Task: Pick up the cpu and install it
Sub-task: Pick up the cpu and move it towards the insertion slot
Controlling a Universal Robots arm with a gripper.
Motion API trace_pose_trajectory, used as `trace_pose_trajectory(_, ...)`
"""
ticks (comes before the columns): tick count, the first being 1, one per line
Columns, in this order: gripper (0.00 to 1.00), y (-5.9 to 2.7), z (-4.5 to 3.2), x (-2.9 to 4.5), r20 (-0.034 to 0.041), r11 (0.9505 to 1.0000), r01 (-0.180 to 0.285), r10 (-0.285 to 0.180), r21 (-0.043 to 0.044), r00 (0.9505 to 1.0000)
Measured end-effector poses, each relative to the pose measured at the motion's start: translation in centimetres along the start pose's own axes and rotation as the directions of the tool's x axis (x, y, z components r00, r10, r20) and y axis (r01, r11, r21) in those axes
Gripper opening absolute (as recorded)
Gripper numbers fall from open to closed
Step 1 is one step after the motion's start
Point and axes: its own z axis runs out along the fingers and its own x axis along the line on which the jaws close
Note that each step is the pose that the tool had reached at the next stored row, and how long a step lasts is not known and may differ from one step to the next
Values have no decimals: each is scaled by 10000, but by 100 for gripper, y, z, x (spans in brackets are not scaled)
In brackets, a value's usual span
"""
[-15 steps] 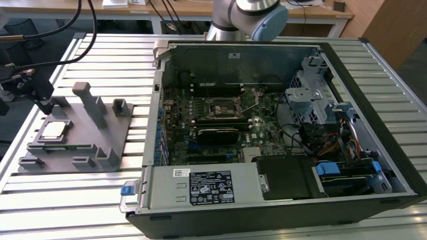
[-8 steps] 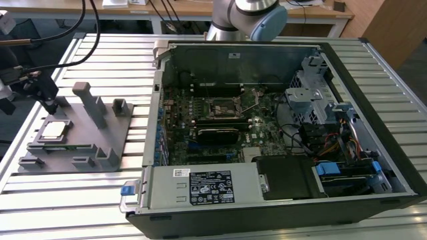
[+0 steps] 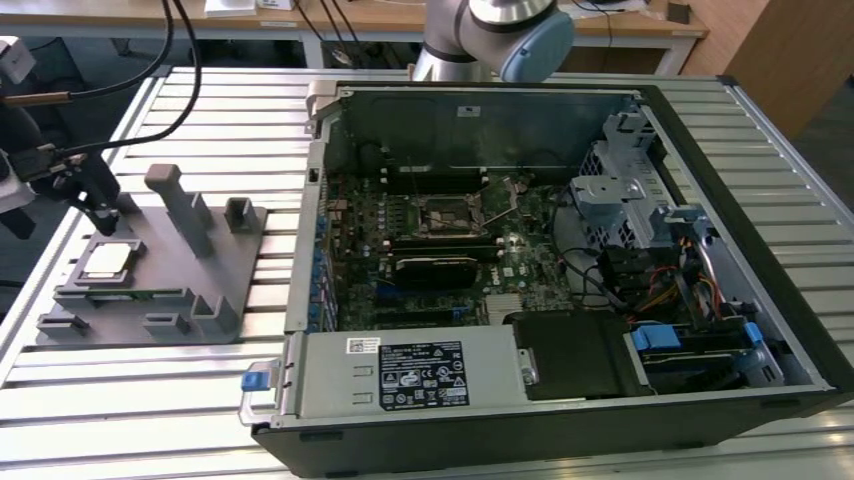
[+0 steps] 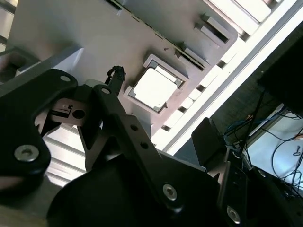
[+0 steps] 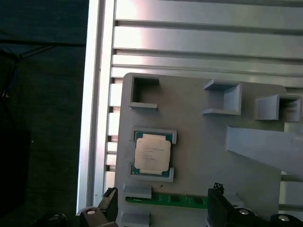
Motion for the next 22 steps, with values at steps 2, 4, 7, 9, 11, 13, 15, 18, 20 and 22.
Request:
trace_pose_trajectory(2,84,2,35,8,1,10000,53,-53,0,10000)
trace_pose_trajectory(4,84,15,60,16,1,10000,61,-61,0,10000)
trace_pose_trajectory(7,84,39,109,39,2,10000,51,-51,1,10000)
trace_pose_trajectory(9,84,65,145,47,1,10000,12,-12,6,10000)
trace_pose_trajectory(11,84,89,179,52,2,10000,-53,53,8,10000)
trace_pose_trajectory(13,84,102,213,69,0,10000,-76,76,12,10000)
trace_pose_trajectory(15,84,104,244,84,0,10000,-75,75,11,10000)
trace_pose_trajectory(18,84,110,300,96,4,10000,-80,80,10,10000)
trace_pose_trajectory(20,84,135,335,95,3,9999,-149,149,10,9999)
trace_pose_trajectory(22,84,149,370,94,7,9996,-279,279,8,9996)
